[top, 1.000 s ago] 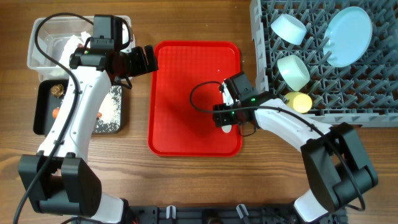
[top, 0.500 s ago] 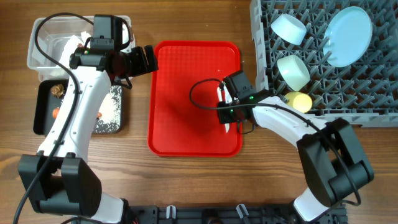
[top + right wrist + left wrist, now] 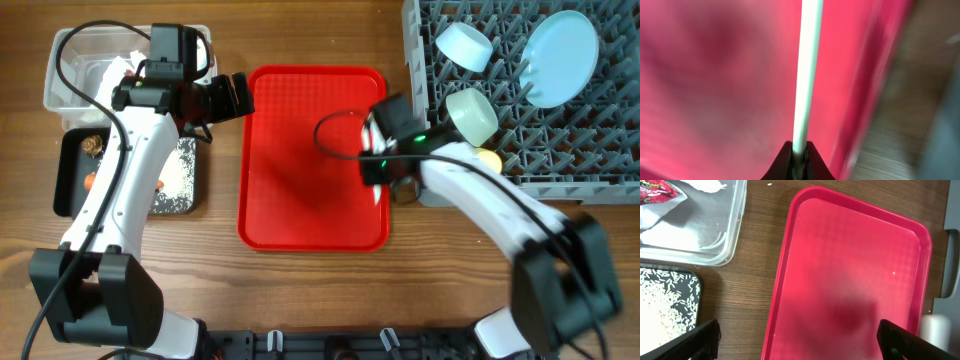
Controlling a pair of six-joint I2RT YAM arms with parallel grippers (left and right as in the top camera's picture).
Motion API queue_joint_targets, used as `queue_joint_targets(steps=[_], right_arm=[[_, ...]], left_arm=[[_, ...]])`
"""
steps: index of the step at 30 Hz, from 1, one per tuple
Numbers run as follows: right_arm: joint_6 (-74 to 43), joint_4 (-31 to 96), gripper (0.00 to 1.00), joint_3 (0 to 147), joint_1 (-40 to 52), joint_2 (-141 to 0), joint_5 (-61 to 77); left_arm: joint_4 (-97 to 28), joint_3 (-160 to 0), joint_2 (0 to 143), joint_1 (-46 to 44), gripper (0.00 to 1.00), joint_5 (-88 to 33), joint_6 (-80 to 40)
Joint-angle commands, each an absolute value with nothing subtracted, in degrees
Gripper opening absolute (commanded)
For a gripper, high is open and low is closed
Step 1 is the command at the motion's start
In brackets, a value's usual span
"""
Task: Sort waste into correct bins and load items into the dishwasher rack
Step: 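Lift the white spoon and drop it into the dish rack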
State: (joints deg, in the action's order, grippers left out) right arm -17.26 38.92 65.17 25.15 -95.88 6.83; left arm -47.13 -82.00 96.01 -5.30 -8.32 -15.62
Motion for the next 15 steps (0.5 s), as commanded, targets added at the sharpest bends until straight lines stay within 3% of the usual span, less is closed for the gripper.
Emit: queue_joint_targets(steps=[1,8,15], right_arm=[[-16.53,41.32,0.04,71.79,19.99,-84.93,1.10],[-22.59,47.00,0.04,72.73,3.57,-72.73,-5.82],[-32.38,48.99,0.04,70.83,-13.61,-72.42,-6.24]], left_arm=[[-47.03,-82.41,95.64,-5.48,1.00,-7.81,-16.12],[-47.03,-82.41,95.64,-5.48,1.00,-7.81,-16.12],[-47.03,-82.41,95.64,-5.48,1.00,-7.81,-16.12]])
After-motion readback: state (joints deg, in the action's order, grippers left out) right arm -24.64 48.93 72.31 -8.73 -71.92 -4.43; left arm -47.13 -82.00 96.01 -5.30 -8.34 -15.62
